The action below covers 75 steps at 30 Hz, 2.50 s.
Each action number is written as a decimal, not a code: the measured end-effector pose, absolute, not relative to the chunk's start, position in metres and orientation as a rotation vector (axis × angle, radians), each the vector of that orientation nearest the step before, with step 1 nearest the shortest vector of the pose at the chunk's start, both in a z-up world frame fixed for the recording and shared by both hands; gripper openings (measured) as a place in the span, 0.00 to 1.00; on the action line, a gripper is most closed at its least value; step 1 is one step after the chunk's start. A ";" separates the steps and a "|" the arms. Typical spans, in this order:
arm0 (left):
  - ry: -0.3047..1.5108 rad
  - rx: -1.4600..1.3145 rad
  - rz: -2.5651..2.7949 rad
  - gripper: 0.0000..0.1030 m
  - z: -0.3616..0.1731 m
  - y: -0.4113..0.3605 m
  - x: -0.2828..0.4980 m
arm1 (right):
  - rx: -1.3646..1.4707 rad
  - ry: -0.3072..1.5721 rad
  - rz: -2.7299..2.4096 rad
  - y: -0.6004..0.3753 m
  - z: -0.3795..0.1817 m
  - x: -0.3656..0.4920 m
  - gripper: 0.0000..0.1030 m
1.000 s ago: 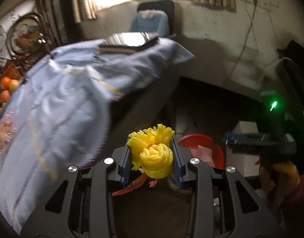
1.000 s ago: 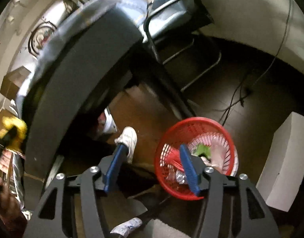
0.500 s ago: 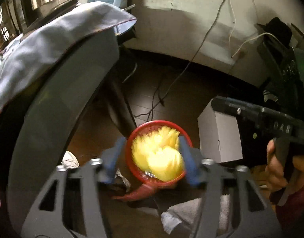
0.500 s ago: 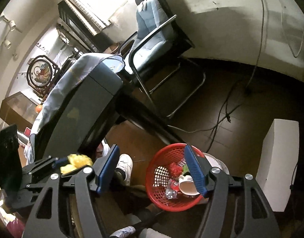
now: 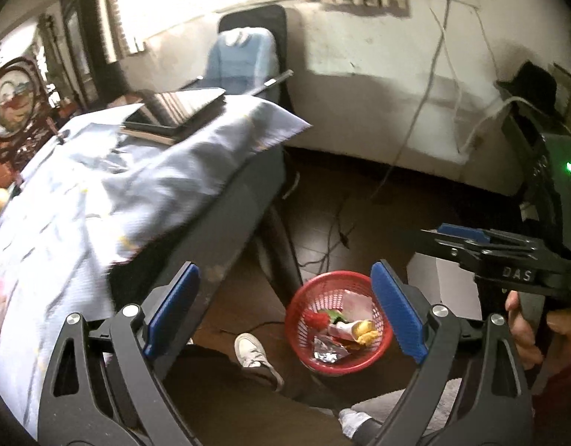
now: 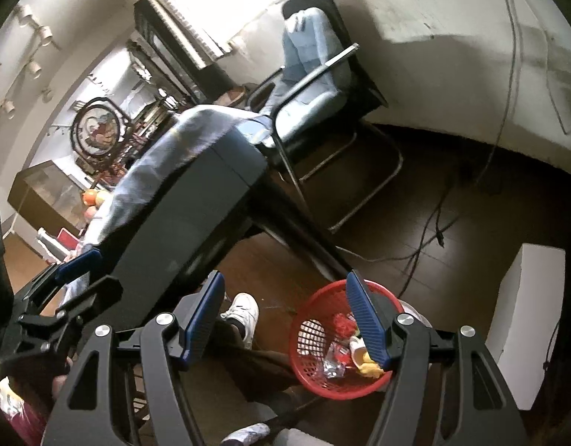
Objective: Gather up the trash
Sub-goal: 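Move both empty tools back over the table, then grasp the clear plastic tub with the left tool while the right tool grasps the pink snack bag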
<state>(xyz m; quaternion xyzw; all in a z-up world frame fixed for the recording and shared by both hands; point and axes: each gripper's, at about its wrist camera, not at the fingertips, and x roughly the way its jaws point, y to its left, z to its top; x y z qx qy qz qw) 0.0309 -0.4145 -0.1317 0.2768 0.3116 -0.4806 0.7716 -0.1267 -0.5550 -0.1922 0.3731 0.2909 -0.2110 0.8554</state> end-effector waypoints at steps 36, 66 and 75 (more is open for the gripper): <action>0.600 0.234 -0.379 0.94 -0.016 -0.128 0.289 | 0.413 0.692 -0.126 -0.391 -0.082 0.011 0.73; 0.955 0.063 -0.387 0.55 -0.105 -0.105 0.456 | 0.161 0.790 0.212 -0.254 -0.060 0.246 0.86; 0.843 -0.025 -0.337 0.54 -0.072 -0.082 0.452 | 0.121 0.843 0.207 -0.237 -0.069 0.306 0.86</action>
